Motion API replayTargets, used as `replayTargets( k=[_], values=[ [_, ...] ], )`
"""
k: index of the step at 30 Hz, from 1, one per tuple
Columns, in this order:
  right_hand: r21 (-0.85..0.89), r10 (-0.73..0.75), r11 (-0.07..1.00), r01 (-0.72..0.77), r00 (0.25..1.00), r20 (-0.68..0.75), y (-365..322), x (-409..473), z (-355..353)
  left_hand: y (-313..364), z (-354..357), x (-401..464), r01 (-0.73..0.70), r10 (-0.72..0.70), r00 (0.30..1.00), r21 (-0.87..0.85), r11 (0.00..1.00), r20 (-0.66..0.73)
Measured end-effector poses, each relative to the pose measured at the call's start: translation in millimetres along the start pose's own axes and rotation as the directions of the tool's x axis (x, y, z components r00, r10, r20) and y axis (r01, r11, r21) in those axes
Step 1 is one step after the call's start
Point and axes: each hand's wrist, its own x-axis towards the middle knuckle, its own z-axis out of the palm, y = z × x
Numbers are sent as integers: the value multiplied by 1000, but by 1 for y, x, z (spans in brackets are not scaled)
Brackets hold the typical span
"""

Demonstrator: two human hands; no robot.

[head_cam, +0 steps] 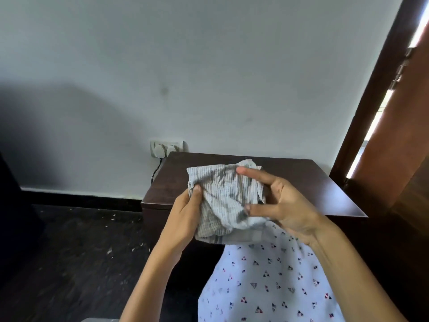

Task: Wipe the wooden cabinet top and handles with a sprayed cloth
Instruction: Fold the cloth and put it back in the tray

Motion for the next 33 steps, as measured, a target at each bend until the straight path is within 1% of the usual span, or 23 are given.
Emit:
replayTargets(
  k=[3, 5, 7, 8, 9, 10, 11, 12, 13, 14, 15, 16, 17, 18, 20, 21, 22, 23, 25, 26, 27, 30, 33],
  values=[
    [-183, 85, 981, -71, 994, 69, 11, 12, 11, -10, -19, 1, 150, -149, 989, -45, 988, 18],
    [-289, 169, 948, -129, 979, 117, 18, 21, 23, -16, -34, -4, 244, -237, 969, -104, 964, 75],
    [-351, 265, 915, -198, 952, 155, 28, 28, 39, -24, -50, -14, 276, -257, 958, -168, 946, 123],
    [-345, 299, 910, -228, 939, 169, 34, 31, 47, -30, -57, -20, 281, -262, 958, -199, 939, 116],
    [-302, 323, 918, -257, 927, 191, 41, 34, 56, -37, -65, -25, 284, -270, 958, -228, 931, 94],
    [-207, 348, 929, -306, 914, 209, 48, 37, 67, -46, -73, -30, 288, -283, 958, -243, 926, 53],
    [-68, 381, 925, -375, 900, 211, 57, 40, 77, -55, -79, -34, 287, -298, 954, -252, 924, -7],
    [104, 429, 885, -455, 880, 202, 65, 43, 88, -62, -85, -39, 288, -315, 947, -274, 918, -58],
    [271, 503, 798, -538, 843, 193, 75, 47, 100, -68, -89, -44, 297, -339, 936, -301, 906, -97],
    [394, 588, 688, -609, 786, 189, 84, 52, 111, -75, -93, -49, 313, -368, 921, -321, 894, -130],
    [450, 665, 593, -668, 721, 193, 94, 54, 122, -81, -97, -54, 322, -387, 910, -336, 885, -147],
    [453, 719, 534, -714, 665, 201, 105, 54, 132, -86, -101, -59, 332, -401, 903, -342, 879, -156],
    [434, 748, 501, -748, 627, 217, 113, 52, 140, -89, -104, -63, 339, -412, 898, -351, 873, -158],
    [412, 769, 482, -773, 599, 224, 121, 49, 146, -92, -107, -66, 349, -424, 892, -356, 867, -158],
    [400, 770, 466, -789, 585, 255, 128, 43, 154, -101, -114, -71, 355, -432, 885, -349, 867, -172],
    [402, 752, 474, -783, 598, 277, 131, 41, 156, -106, -117, -73, 354, -431, 882, -336, 873, -192],
    [388, 723, 509, -768, 626, 291, 132, 39, 157, -111, -121, -74, 353, -431, 876, -320, 879, -218],
    [346, 682, 578, -739, 670, 291, 137, 38, 159, -114, -123, -75, 352, -428, 869, -296, 888, -250],
    [153, 582, 756, -636, 761, 289, 142, 39, 163, -121, -127, -76, 355, -426, 849, -262, 898, -311],
    [49, 530, 822, -567, 794, 298, 142, 40, 166, -124, -128, -76, 370, -436, 830, -243, 897, -348],
    [-20, 489, 861, -509, 814, 313, 142, 41, 170, -127, -131, -76, 380, -439, 812, -223, 898, -384],
    [-75, 427, 897, -435, 814, 393, 144, 44, 186, -139, -143, -80, 428, -472, 759, -202, 881, -450],
    [-35, 429, 882, -470, 770, 473, 149, 48, 205, -143, -157, -85, 465, -527, 699, -253, 849, -484]
  ],
)
